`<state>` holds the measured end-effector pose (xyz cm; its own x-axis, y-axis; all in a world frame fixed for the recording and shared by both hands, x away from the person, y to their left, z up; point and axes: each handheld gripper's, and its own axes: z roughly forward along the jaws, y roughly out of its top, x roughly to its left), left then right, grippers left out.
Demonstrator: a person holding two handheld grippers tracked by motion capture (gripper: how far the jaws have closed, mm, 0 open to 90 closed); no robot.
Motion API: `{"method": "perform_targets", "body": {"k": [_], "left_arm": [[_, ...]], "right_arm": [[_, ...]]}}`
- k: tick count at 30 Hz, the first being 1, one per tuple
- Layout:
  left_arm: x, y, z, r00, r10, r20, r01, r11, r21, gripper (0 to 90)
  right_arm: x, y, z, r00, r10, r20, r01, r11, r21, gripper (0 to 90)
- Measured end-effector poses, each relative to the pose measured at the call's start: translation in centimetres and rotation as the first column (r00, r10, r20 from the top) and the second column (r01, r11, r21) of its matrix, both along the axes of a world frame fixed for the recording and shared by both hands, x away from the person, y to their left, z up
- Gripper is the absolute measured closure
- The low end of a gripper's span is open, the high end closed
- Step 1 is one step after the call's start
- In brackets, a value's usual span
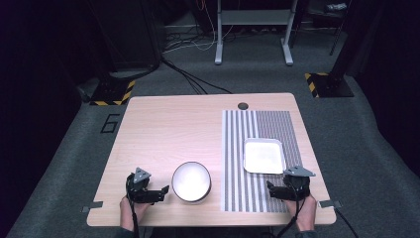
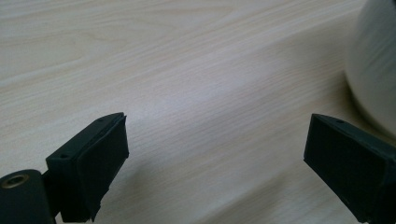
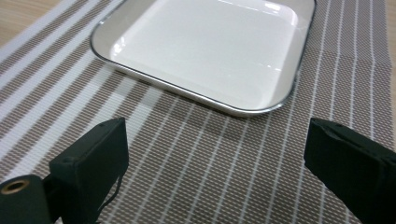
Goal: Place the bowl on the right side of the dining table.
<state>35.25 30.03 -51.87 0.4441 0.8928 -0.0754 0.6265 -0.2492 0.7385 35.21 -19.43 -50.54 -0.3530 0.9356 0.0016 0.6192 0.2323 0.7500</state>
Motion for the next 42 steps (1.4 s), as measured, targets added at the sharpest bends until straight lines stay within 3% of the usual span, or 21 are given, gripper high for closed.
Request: {"method": "perform_targets", "body": {"k": [10,20,21,23,25,26,27,29,33,37,42], "left_arm": [[-0.4,0.3,1.8,0.9993,-0.021,0.032,0.022,0.999,-0.038,6.9],[-0.6,0.6,3.5,0.9984,-0.038,0.042,0.042,0.9943,-0.098,7.3],[-0.6,0.6,3.9,0.998,-0.039,0.05,0.044,0.9937,-0.103,7.4],[-0.6,0.6,4.2,0.9977,-0.043,0.052,0.049,0.9929,-0.108,7.4],[-0.6,0.7,4.8,0.997,-0.049,0.06,0.056,0.9902,-0.128,7.5],[-0.6,0.7,4.8,0.997,-0.049,0.06,0.056,0.9902,-0.128,7.5],[-0.5,0.7,5.1,0.9967,-0.052,0.063,0.06,0.9891,-0.134,7.6],[-0.5,0.7,5.4,0.9958,-0.057,0.071,0.067,0.9886,-0.135,7.7],[-0.5,0.6,6.0,0.9945,-0.054,0.09,0.068,0.9851,-0.158,8.1],[-0.7,0.3,6.7,0.9911,-0.062,0.117,0.082,0.9819,-0.171,9.1],[-0.8,0.0,7.4,0.9883,-0.073,0.134,0.096,0.9796,-0.176,9.3]], "right_arm": [[0.3,3.0,2.4,0.9969,0.074,0.025,-0.075,0.997,0.018,6.3],[0.8,7.3,4.2,0.982,0.187,0.025,-0.188,0.982,0.023,6.8],[0.9,8.4,4.7,0.9753,0.219,0.03,-0.219,0.9755,0.016,7.0],[1.0,8.8,4.8,0.9732,0.228,0.031,-0.229,0.9734,0.014,7.2],[1.1,10.1,5.5,0.963,0.267,0.035,-0.268,0.9631,0.023,7.5],[1.1,10.1,5.5,0.963,0.267,0.035,-0.268,0.9631,0.023,7.5],[1.3,11.2,6.1,0.9551,0.295,0.031,-0.295,0.9552,0.022,7.6],[1.3,11.5,6.2,0.953,0.301,0.03,-0.302,0.9528,0.029,7.8],[1.6,13.4,7.1,0.9365,0.347,0.048,-0.349,0.9362,0.04,8.6],[1.6,14.4,7.8,0.9281,0.367,0.06,-0.37,0.9288,0.029,9.1],[1.6,14.9,8.6,0.9197,0.385,0.077,-0.389,0.9196,0.052,10.4]]}}
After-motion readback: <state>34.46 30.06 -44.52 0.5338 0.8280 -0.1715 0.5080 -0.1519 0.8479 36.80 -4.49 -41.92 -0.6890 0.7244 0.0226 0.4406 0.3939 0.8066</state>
